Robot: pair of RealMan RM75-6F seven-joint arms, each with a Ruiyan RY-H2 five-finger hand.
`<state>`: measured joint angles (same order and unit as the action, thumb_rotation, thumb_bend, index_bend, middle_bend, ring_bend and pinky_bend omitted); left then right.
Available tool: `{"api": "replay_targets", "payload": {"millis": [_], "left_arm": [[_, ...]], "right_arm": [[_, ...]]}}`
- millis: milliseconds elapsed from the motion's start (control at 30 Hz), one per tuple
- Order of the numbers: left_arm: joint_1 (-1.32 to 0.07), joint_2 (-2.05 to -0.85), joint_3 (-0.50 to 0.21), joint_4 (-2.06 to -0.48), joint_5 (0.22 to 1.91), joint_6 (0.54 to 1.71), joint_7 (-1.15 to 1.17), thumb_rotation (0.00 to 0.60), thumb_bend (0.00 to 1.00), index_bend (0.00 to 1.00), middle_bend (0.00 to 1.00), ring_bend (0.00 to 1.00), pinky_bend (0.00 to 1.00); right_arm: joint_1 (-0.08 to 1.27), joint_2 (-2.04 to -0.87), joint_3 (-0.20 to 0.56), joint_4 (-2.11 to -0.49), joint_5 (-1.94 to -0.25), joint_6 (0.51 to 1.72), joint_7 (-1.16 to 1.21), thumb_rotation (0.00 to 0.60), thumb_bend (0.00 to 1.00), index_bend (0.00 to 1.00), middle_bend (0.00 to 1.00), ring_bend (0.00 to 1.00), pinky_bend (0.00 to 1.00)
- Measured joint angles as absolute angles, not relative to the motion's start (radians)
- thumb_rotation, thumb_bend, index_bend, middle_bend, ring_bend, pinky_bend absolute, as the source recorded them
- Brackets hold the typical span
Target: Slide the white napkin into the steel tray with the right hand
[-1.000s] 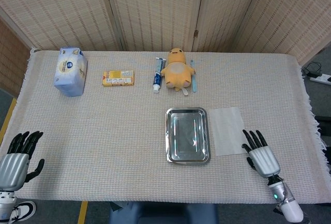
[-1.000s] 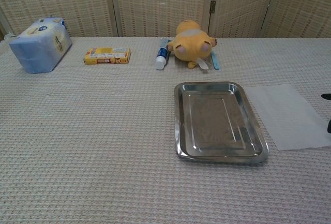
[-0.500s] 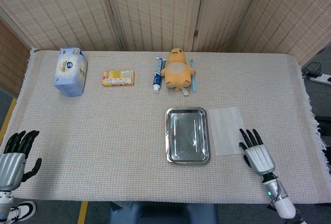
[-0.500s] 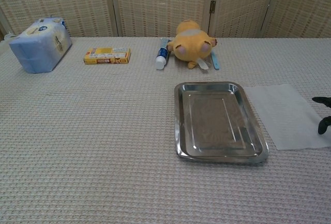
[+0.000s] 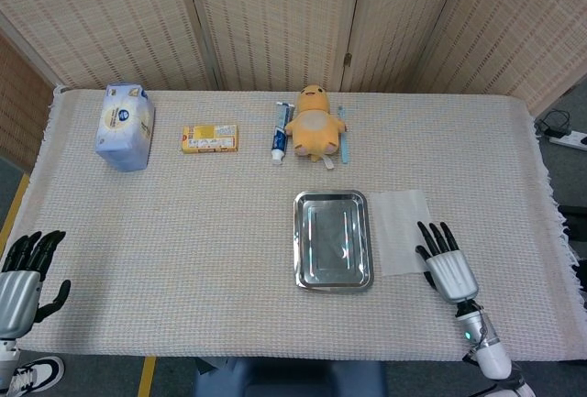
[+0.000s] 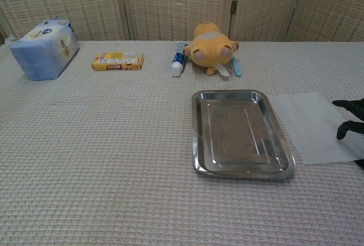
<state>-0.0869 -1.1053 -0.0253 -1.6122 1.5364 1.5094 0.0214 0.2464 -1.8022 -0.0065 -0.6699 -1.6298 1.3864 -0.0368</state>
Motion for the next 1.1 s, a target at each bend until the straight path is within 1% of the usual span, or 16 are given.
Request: {"api": "replay_targets", "payload": {"millis": [200, 467, 700, 800, 1000, 1100], "left_arm": [[-0.085, -1.106, -0.028, -1.609, 1.543, 1.523, 0.014, 0.600, 0.49, 0.08, 0.11, 0.00, 0.03], [-0.080, -1.109, -0.034, -1.607, 1.541, 1.533, 0.013, 0.600, 0.49, 0.06, 0.11, 0.00, 0.04], [-0.081, -1.108, -0.031, -1.604, 1.550, 1.534, 0.012, 0.600, 0.49, 0.05, 0.11, 0.00, 0.04], [-0.079, -1.109, -0.033, -1.609, 1.543, 1.535, 0.011, 0.600, 0.49, 0.05, 0.11, 0.00, 0.04], [-0.078, -1.106, -0.033, -1.611, 1.545, 1.537, 0.010, 0.600, 0.49, 0.04, 0.11, 0.00, 0.03], [-0.077, -1.106, -0.034, -1.611, 1.544, 1.538, 0.010, 0.600, 0.49, 0.05, 0.11, 0.00, 0.03]], "right_arm": [[0.265, -1.828, 0.004, -0.640, -1.620, 1.382, -0.030, 0.600, 0.41, 0.39, 0.08, 0.05, 0.00], [0.285, -1.853, 0.014, -0.604, -1.609, 1.372, -0.018, 0.600, 0.41, 0.41, 0.09, 0.06, 0.00], [0.298, -1.875, 0.014, -0.563, -1.613, 1.394, 0.014, 0.600, 0.41, 0.51, 0.16, 0.11, 0.00], [0.300, -1.885, 0.011, -0.544, -1.616, 1.398, 0.033, 0.600, 0.44, 0.53, 0.19, 0.14, 0.00], [0.305, -1.902, 0.008, -0.518, -1.614, 1.404, 0.075, 0.600, 0.54, 0.59, 0.24, 0.17, 0.00], [0.307, -1.908, 0.009, -0.510, -1.613, 1.414, 0.095, 0.600, 0.57, 0.62, 0.26, 0.18, 0.00]]}}
